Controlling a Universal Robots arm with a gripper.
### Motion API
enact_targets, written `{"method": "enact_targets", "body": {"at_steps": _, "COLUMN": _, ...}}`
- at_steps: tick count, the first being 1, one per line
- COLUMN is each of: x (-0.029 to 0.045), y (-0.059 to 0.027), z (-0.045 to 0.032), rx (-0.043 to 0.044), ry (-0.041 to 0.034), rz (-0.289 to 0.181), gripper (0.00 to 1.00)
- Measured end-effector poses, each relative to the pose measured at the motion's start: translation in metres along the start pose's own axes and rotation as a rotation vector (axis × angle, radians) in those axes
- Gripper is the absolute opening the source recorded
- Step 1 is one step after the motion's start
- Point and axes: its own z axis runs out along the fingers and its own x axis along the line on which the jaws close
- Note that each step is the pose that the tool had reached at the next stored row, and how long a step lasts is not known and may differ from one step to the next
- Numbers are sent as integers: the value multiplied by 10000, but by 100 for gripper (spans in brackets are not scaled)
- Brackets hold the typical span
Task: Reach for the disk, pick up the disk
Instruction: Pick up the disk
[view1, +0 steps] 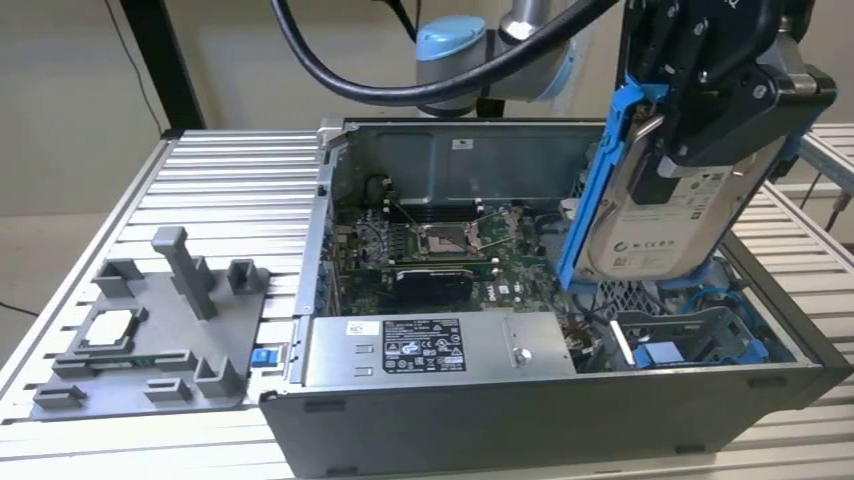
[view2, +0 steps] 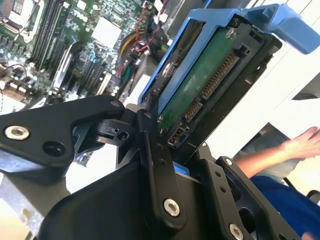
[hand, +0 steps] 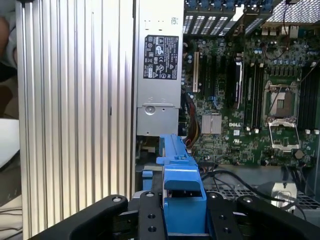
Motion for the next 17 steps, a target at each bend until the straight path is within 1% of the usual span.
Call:
{"method": "enact_targets", "body": {"at_steps": 8, "x": 148, "y": -225, "z": 0, "rx": -5, "ry": 0, "rz": 1, "gripper": 0}}
{"method": "enact_targets", "body": {"at_steps": 17, "x": 241, "y": -448, "z": 8, "rx": -6, "ry": 1, "rz": 1, "gripper": 0}}
